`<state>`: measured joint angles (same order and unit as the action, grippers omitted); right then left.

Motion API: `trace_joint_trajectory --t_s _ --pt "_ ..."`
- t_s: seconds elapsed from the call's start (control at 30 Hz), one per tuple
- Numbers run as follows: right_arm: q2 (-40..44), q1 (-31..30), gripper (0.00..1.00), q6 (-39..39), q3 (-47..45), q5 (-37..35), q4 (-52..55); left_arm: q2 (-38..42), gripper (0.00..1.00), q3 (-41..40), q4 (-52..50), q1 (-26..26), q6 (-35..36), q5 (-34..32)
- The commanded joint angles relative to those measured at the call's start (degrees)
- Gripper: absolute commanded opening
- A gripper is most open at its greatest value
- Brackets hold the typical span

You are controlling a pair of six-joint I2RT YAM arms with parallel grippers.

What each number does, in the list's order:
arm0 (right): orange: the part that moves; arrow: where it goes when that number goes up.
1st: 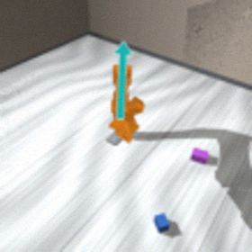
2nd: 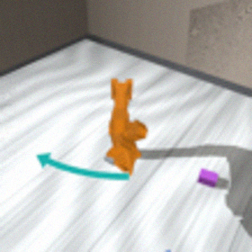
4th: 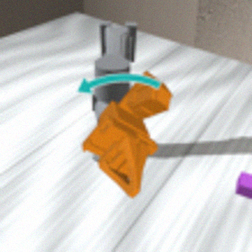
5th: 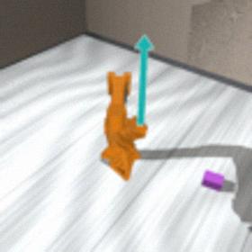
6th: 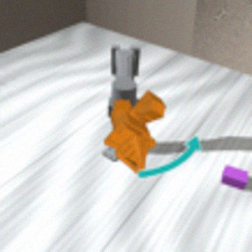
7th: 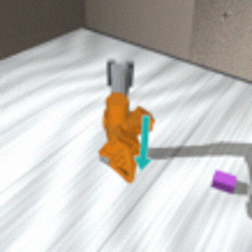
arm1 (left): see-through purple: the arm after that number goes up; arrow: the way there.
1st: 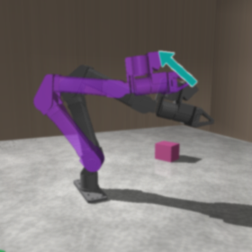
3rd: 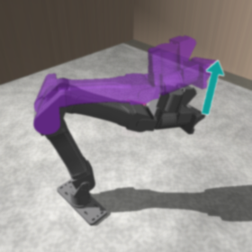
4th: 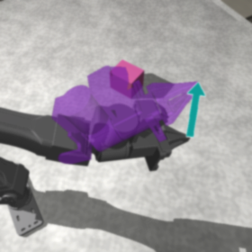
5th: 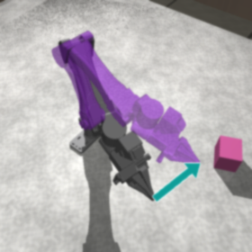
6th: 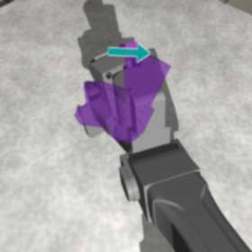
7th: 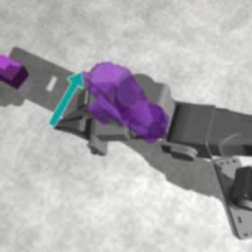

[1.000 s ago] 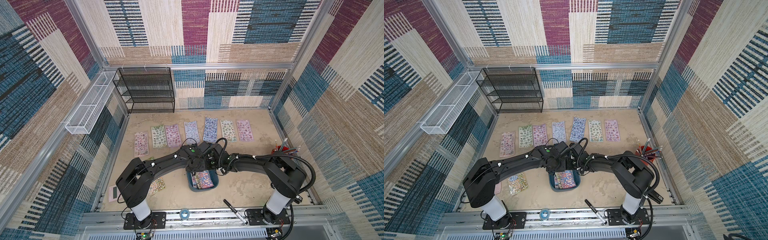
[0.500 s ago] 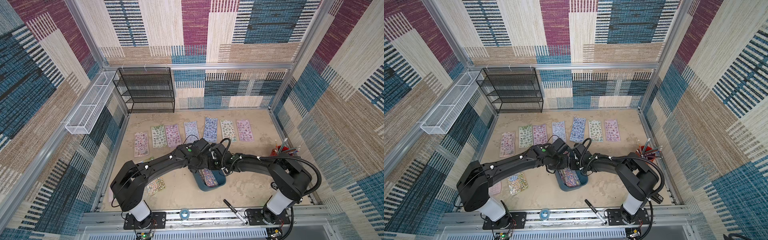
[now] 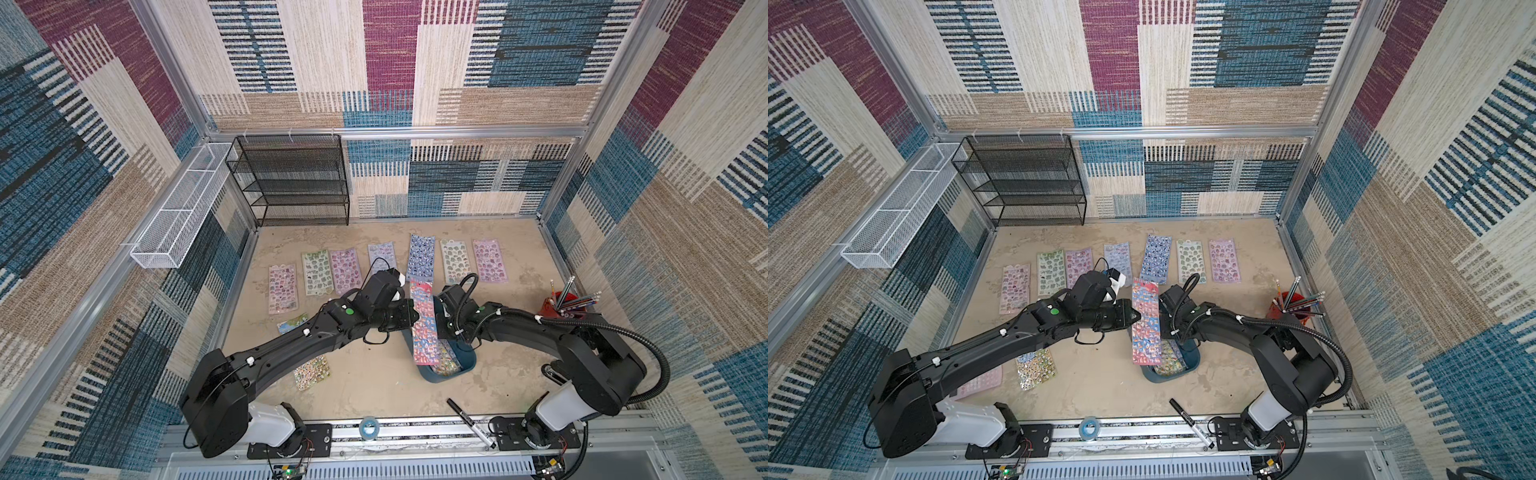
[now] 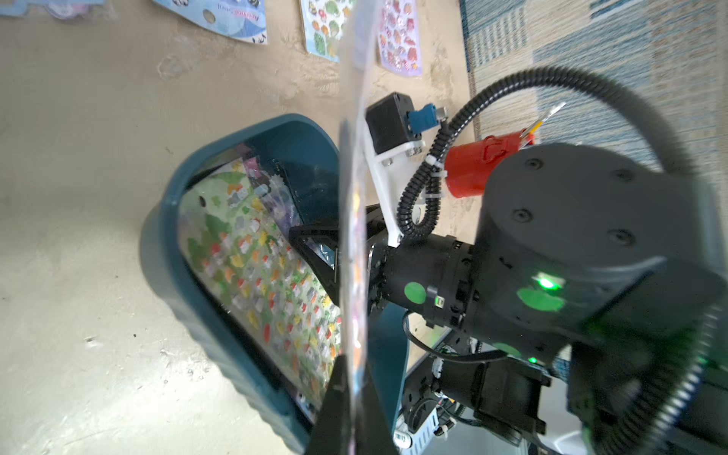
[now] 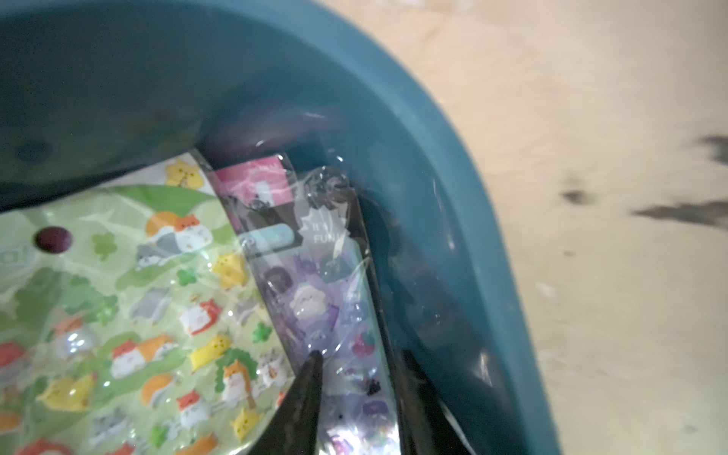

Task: Take the stickers out of the storage box
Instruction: Pick up the sticker from the storage box.

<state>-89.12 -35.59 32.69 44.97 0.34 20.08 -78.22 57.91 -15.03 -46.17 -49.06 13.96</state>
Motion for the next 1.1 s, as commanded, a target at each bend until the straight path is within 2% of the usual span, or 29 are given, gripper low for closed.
trace_joint_trajectory --t_s 0.0,0.13,0.27,0.37,0.5,0.57,0.67,0.87,0.97,1.07 --pt "1.3 2.0 0.35 -0.5 -0.8 -2.7 5.2 3.8 0.0 -1.5 3.7 2.1 0.3 2.4" --pt "4.0 3.3 0.35 -1.3 0.6 -3.3 6.6 11.0 0.0 -4.7 -0.4 7.2 2.3 2.2" --pt "6.7 3.3 0.35 -1.8 4.3 -0.8 8.5 18.4 0.0 -8.3 -3.4 13.3 4.2 3.7" --pt "8.9 3.2 0.35 -2.2 7.0 2.0 8.8 21.7 0.0 -8.0 -7.2 16.0 7.3 4.0" --pt "12.4 3.1 0.35 -3.8 10.9 5.8 8.5 23.9 0.0 -6.5 -8.8 18.3 11.2 7.8" --pt "14.6 3.1 0.39 -5.6 12.3 10.0 5.8 24.4 0.0 -5.4 -9.3 19.3 12.8 9.4" --pt "18.1 3.1 0.46 -6.8 12.5 19.8 -2.6 24.8 0.0 -4.2 -9.2 20.9 14.0 11.1" --pt "19.5 3.0 0.5 -1.4 11.0 38.2 -21.5 26.1 0.0 -4.6 -1.9 23.8 11.8 17.6" --pt "18.7 2.6 0.5 1.8 9.7 43.4 -28.8 26.2 0.0 -5.0 2.3 24.7 10.3 21.9" --pt "17.1 0.9 0.49 2.0 10.1 45.2 -30.3 26.5 0.0 -5.5 5.4 25.4 9.2 24.4"
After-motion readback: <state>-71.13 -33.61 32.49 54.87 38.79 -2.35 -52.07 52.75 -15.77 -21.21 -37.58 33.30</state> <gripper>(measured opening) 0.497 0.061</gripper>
